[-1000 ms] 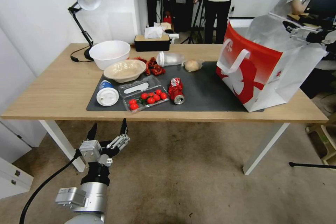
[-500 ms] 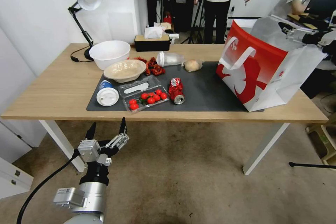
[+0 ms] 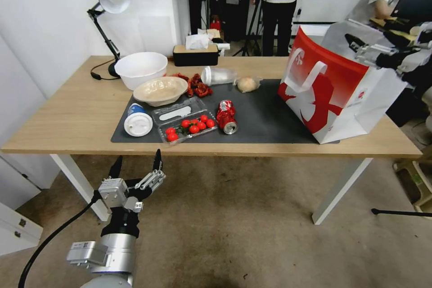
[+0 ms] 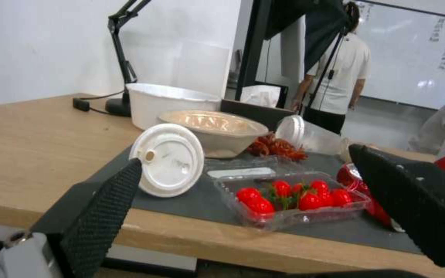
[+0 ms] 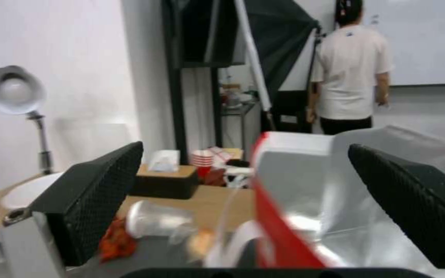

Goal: Pick up the food delivery bag from the floor and place it on the table.

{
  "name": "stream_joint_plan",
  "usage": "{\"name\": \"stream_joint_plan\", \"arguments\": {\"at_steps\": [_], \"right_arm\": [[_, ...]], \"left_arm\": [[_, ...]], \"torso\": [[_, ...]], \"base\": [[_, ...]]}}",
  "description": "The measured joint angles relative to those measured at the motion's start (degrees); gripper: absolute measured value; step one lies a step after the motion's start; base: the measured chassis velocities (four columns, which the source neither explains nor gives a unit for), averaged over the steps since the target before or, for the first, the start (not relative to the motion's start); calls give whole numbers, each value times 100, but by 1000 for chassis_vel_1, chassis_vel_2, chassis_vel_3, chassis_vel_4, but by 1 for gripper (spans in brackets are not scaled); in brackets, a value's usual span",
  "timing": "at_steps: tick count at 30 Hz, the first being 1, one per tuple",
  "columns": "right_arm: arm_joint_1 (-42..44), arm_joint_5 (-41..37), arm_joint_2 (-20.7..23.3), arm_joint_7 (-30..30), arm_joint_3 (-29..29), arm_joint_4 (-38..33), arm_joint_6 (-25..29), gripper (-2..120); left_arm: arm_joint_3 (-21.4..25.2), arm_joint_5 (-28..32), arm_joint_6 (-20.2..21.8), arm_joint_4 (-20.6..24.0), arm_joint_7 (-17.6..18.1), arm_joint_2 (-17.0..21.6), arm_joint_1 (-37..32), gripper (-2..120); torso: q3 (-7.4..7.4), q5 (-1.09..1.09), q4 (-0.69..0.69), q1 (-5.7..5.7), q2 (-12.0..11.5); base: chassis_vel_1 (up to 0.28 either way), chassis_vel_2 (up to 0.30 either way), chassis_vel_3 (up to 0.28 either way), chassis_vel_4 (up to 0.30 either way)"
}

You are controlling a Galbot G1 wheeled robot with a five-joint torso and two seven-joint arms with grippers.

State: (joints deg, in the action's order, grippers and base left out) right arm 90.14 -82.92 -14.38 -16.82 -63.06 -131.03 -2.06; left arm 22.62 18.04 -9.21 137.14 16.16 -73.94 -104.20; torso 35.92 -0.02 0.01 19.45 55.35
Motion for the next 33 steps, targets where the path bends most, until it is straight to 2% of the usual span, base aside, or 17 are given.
{"name": "stream_joint_plan", "arguments": {"at_steps": [7, 8, 14, 16, 18, 21, 23, 24, 27, 28, 32, 33], "right_arm": [[125, 576, -736, -330, 259, -850, 44, 100], [125, 576, -736, -330, 259, -850, 44, 100], [291, 1622, -1617, -406, 708, -1236, 159, 100], [318, 1733, -1703, -412, 752, -1249, 174, 100], [498, 2449, -2174, -424, 1004, -1257, 269, 100], [643, 3005, -2500, -447, 1207, -1255, 327, 100], [924, 3927, -3026, -467, 1571, -1245, 431, 100], [924, 3927, -3026, -467, 1571, -1245, 431, 100], [1314, 5063, -3856, -483, 2155, -1236, 623, 100], [1314, 5063, -3856, -483, 2155, -1236, 623, 100], [1667, 6490, -4776, -588, 2908, -1227, 801, 100], [1667, 6490, -4776, -588, 2908, -1227, 801, 100]], "left_arm": [[0, -149, 0, 50, -7, -32, -52, 100], [0, -149, 0, 50, -7, -32, -52, 100], [-4, -270, -6, 57, -89, -82, -73, 100], [-4, -274, -7, 60, -89, -83, -75, 100], [-1, -296, -11, 64, -89, -86, -75, 100], [-2, -347, -11, 64, -84, -99, -73, 100], [-9, -436, -8, 58, -74, -121, -72, 100], [-9, -436, -8, 58, -74, -121, -72, 100], [-14, -554, 2, 13, -74, -125, -57, 100], [-14, -554, 2, 13, -74, -125, -57, 100], [-25, -628, -1, -77, -124, -124, -18, 100], [-25, -628, -1, -77, -124, -124, -18, 100]], "torso": [[0, 1, 0, 0, 0], [0, 1, 0, 0, 0], [0, 0, 0, -1, 0], [0, 1, 0, 0, 0], [0, 2, -1, 0, 0], [0, 1, 0, -1, 0], [0, 1, 1, 0, 0], [0, 1, 1, 0, 0], [0, 2, -2, 0, 0], [0, 2, -2, 0, 0], [-1, 0, -1, 0, 0], [-1, 0, -1, 0, 0]], "base": [[0, 0, 0, 0], [0, 0, 0, 0], [0, 0, 0, 0], [0, 0, 0, 0], [0, 0, 0, 0], [0, 0, 0, 0], [0, 0, 0, 0], [0, 0, 0, 0], [0, 0, 0, 0], [0, 0, 0, 0], [0, 0, 0, 0], [0, 0, 0, 0]]}}
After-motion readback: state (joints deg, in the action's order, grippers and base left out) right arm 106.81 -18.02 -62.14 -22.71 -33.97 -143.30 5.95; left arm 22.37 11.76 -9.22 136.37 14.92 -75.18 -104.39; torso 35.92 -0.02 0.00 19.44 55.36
